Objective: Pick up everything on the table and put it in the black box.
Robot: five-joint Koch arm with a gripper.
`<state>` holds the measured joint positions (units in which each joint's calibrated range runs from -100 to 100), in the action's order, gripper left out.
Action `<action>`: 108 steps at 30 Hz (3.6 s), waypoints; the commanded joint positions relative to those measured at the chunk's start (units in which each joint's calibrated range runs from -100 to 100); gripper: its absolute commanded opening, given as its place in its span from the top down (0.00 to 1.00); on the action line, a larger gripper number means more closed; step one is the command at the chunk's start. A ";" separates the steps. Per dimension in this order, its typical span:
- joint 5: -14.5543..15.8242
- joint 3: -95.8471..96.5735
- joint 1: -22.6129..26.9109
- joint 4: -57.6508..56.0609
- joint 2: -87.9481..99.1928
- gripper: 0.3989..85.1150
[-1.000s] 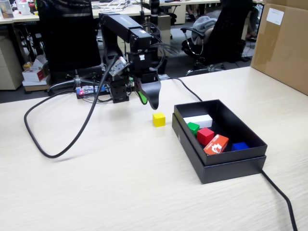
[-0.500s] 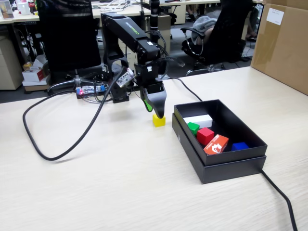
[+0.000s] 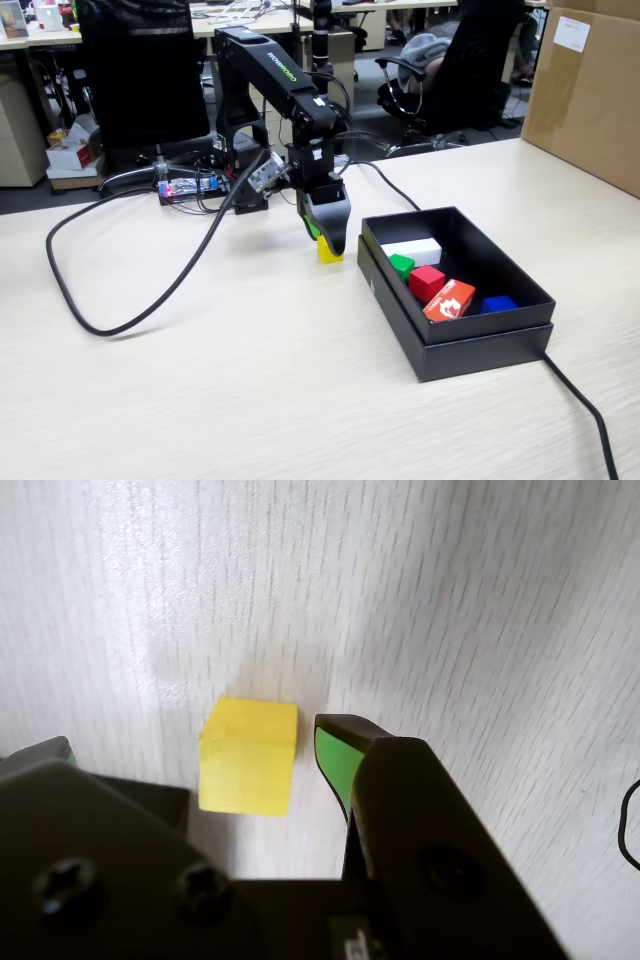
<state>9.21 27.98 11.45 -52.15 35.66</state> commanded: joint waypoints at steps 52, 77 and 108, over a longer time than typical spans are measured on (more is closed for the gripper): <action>0.00 -18.55 0.05 -12.34 11.67 0.89; 2.64 -70.59 7.13 -15.63 -32.39 0.89; 2.10 -69.68 5.62 -13.38 -46.05 0.58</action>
<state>12.48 -39.75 17.26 -67.71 -18.19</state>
